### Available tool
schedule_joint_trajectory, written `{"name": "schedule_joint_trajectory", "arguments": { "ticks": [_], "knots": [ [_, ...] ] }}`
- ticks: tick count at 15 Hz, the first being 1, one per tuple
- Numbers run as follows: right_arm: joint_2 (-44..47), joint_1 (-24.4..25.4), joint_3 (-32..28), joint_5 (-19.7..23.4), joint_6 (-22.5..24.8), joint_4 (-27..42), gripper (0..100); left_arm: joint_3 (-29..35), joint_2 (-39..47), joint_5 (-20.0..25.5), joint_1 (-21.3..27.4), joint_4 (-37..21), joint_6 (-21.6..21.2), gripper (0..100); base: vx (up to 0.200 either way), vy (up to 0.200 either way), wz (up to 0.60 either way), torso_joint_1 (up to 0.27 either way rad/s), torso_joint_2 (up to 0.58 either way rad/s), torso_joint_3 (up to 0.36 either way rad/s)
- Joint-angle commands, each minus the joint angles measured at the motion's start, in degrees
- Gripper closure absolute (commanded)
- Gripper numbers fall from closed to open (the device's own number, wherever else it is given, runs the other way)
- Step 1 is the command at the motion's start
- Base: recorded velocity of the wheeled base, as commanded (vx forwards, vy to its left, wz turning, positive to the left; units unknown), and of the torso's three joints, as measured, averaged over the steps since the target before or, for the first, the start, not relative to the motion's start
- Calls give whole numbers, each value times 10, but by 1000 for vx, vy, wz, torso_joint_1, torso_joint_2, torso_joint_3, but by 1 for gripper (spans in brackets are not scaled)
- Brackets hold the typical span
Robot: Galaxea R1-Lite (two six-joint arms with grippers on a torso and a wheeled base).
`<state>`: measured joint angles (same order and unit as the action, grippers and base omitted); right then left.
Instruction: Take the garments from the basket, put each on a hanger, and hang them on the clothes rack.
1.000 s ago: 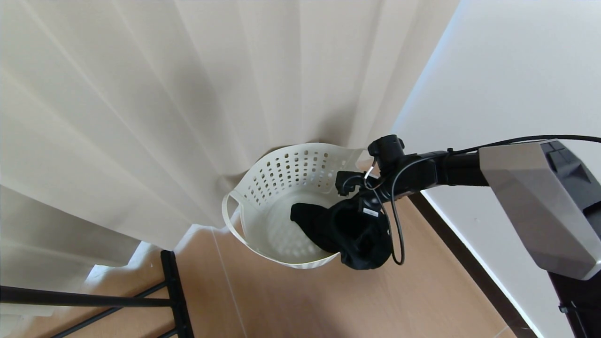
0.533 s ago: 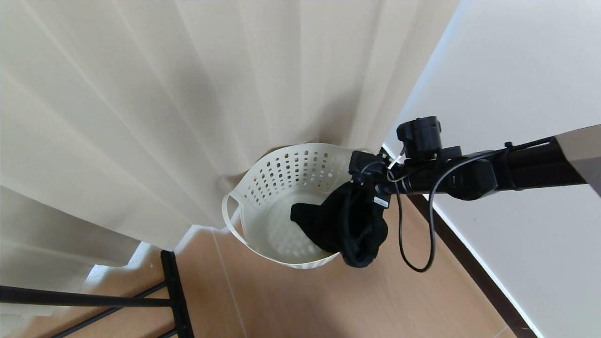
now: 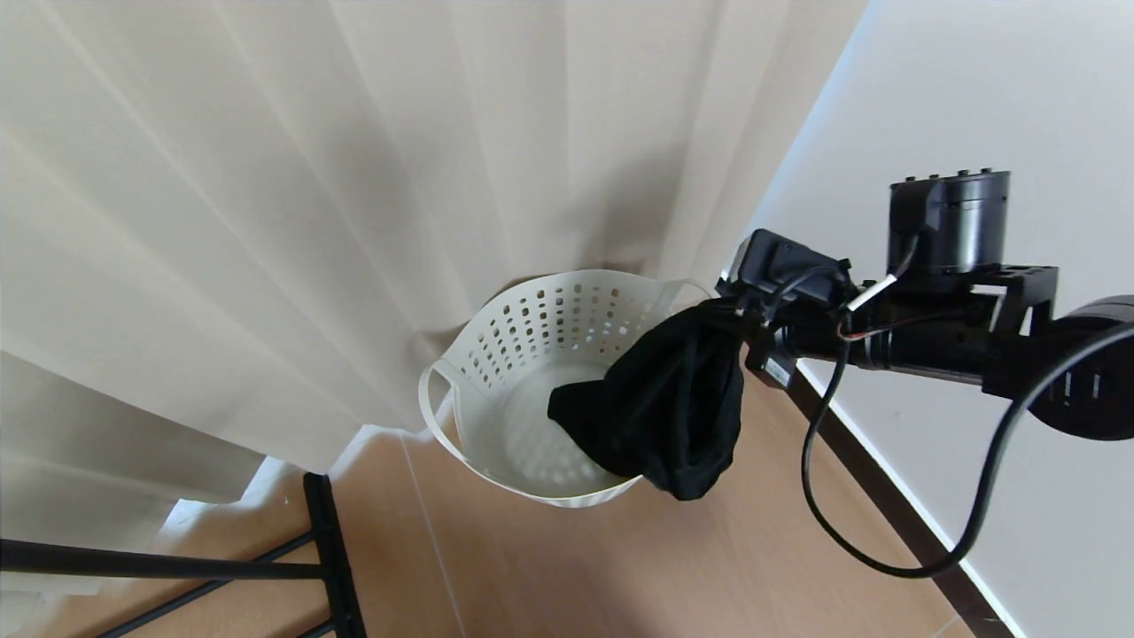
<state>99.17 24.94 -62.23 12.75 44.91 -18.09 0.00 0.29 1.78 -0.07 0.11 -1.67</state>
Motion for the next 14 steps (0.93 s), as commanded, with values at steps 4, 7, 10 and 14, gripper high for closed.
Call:
{"name": "schedule_joint_trajectory", "arguments": {
  "ticks": [4, 7, 10, 14],
  "knots": [
    [-143, 86, 135, -33, -139, -85, 100, 0, 1, 2, 0, 1, -4, 0, 0, 0, 0, 0, 0, 0],
    [-161, 95, 174, -56, -170, -94, 100, 0, 1, 4, 0, 0, -7, 0, 0, 0, 0, 0, 0, 0],
    [-158, 96, 220, -57, -192, -150, 100, 0, 1, 16, 0, 0, -9, 0, 0, 0, 0, 0, 0, 0],
    [-134, 99, 219, -64, -192, -172, 100, 0, 1, 18, 0, 0, -12, 0, 0, 0, 0, 0, 0, 0]
  ]
}}
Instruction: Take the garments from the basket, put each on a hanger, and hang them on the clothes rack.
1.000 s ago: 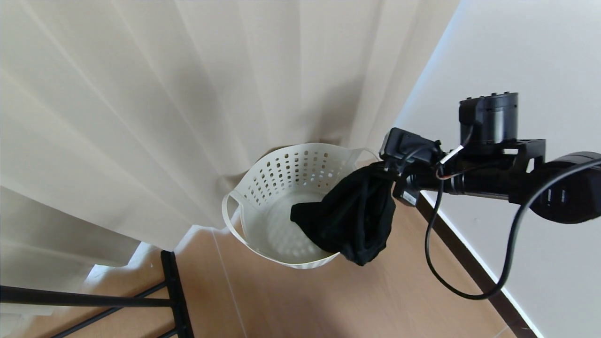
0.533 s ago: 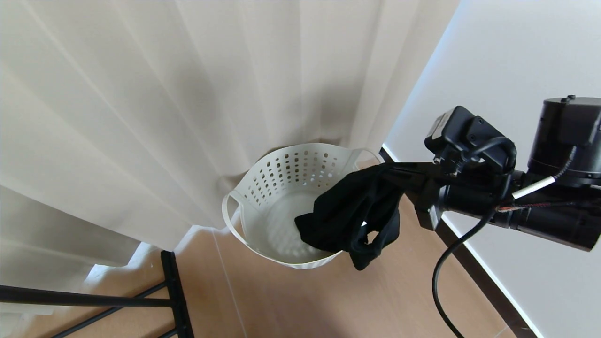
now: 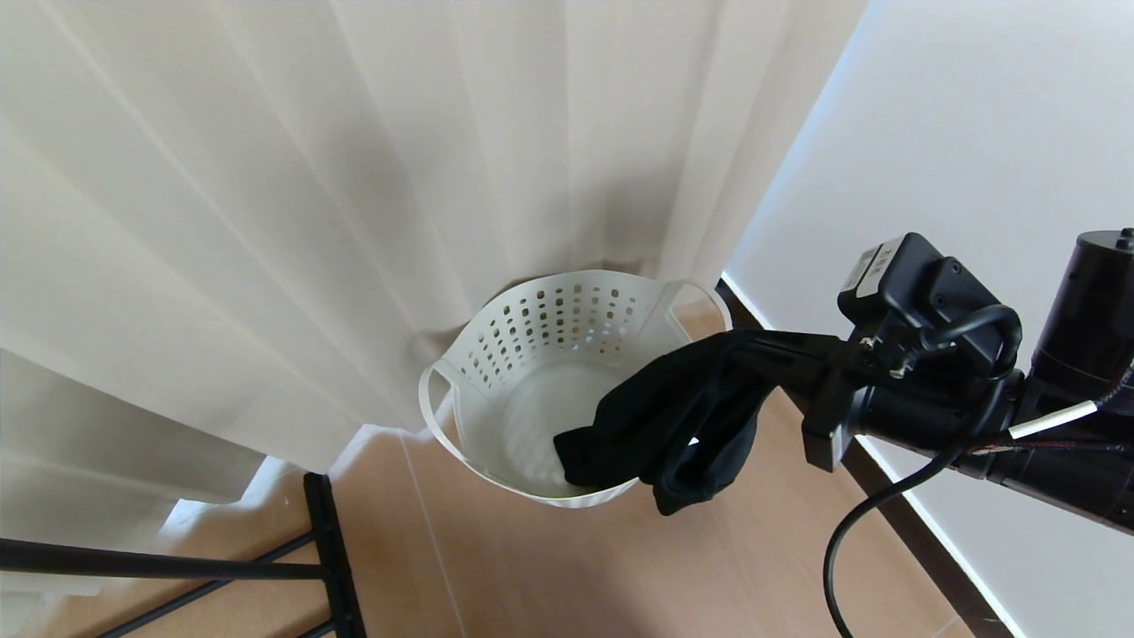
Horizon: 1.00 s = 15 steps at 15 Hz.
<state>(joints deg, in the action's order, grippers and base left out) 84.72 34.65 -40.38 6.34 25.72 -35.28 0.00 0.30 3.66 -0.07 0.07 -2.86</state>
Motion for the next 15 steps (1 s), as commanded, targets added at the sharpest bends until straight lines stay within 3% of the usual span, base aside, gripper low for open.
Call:
{"name": "schedule_joint_trajectory", "arguments": {
  "ticks": [1, 5, 15],
  "knots": [
    [18, 2, -1, -7, 0, -3, 100, 0, 0, -1, 0, 0, 0, 0, 0, 0, 0, 0, 0, 0],
    [18, -8, -4, -19, -1, -21, 100, 0, 0, 0, 0, 0, 0, 0, 0, 0, 0, 0, 1, 48],
    [39, -8, 9, -19, 0, -22, 100, 0, 0, -5, 0, 0, 5, 0, 0, 0, 0, 0, 2, 195]
  ]
}}
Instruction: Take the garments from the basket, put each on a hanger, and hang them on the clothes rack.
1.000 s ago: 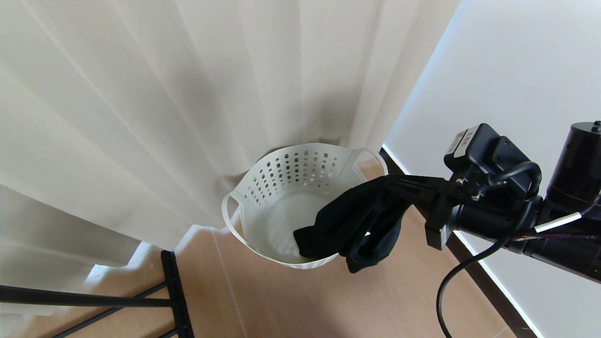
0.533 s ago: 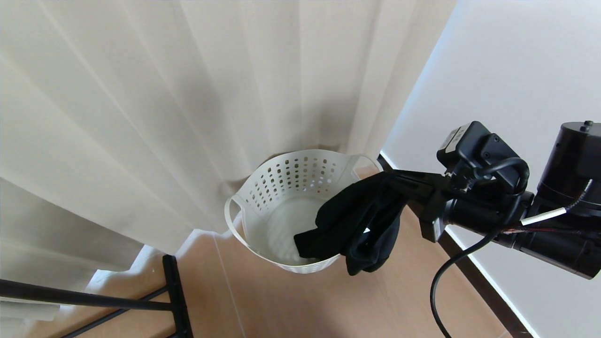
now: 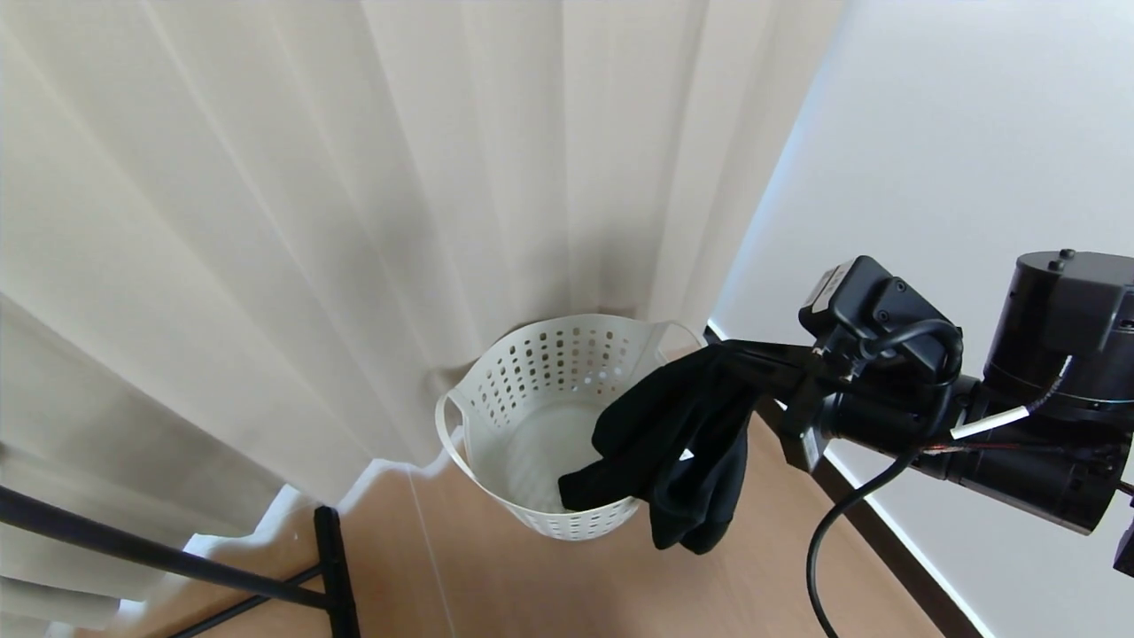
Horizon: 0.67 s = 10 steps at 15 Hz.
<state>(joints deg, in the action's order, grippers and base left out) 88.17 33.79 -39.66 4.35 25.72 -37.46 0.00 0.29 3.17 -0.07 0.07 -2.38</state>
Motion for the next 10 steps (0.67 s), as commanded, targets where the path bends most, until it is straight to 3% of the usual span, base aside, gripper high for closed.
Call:
{"name": "schedule_joint_trajectory", "arguments": {
  "ticks": [1, 7, 10],
  "knots": [
    [4, 0, 2, 0, 0, 0, 100, 0, 1, 0, 0, 0, 0, 0, 0, 0, 0, 2, 2, 198],
    [4, 0, 8, 0, 1, -1, 100, 0, 1, 0, 0, 0, 0, 0, 0, 0, 0, -2, 2, 200],
    [10, 0, 9, 0, 1, 0, 100, 0, 1, 0, 0, 0, 0, 0, 0, 0, 0, 27, -282, -56]
  ]
}}
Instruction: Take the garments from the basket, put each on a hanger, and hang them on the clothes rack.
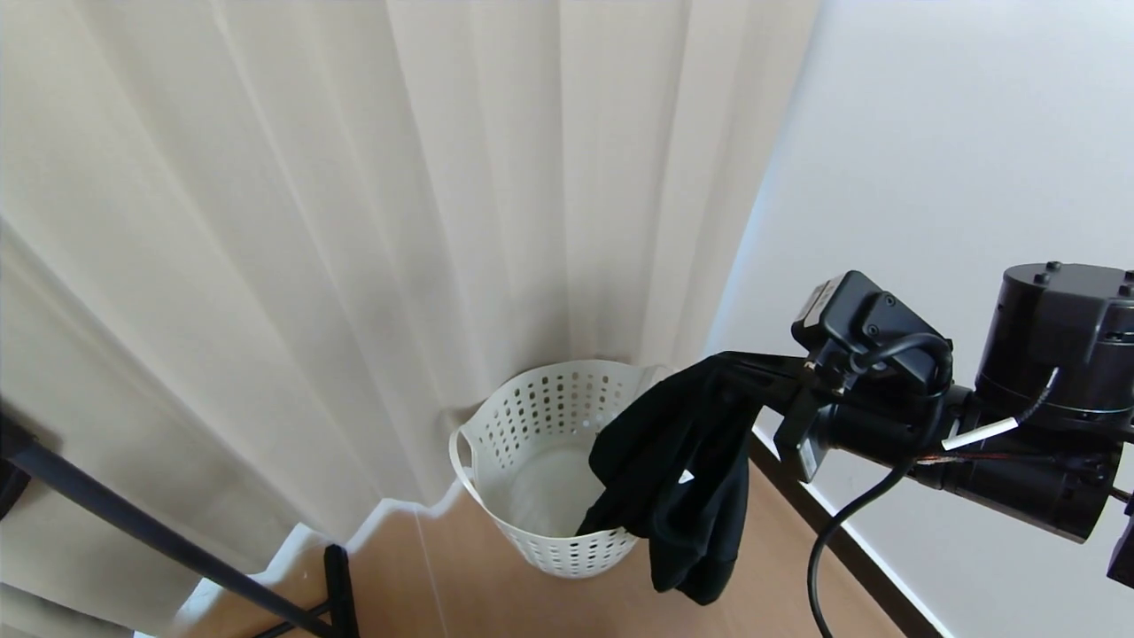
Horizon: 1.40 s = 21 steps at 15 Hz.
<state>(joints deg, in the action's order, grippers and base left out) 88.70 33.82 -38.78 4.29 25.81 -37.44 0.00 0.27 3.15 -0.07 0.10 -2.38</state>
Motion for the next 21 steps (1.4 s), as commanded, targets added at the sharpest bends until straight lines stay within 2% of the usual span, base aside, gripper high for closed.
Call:
{"name": "schedule_joint_trajectory", "arguments": {
  "ticks": [1, 14, 21],
  "knots": [
    [8, 0, 0, 0, 1, 0, 100, 0, 1, 0, 0, 0, 0, 0, 0, 0, 0, 32, -403, -134],
    [9, 8, 12, 0, 1, 0, 100, 0, 1, -1, 0, 0, -4, 0, 0, 0, 0, 131, -474, -143],
    [16, 8, 13, 0, 1, -1, 100, 0, 1, 0, 0, 0, -1, 0, 0, 0, 0, 207, -526, -284]
  ]
}}
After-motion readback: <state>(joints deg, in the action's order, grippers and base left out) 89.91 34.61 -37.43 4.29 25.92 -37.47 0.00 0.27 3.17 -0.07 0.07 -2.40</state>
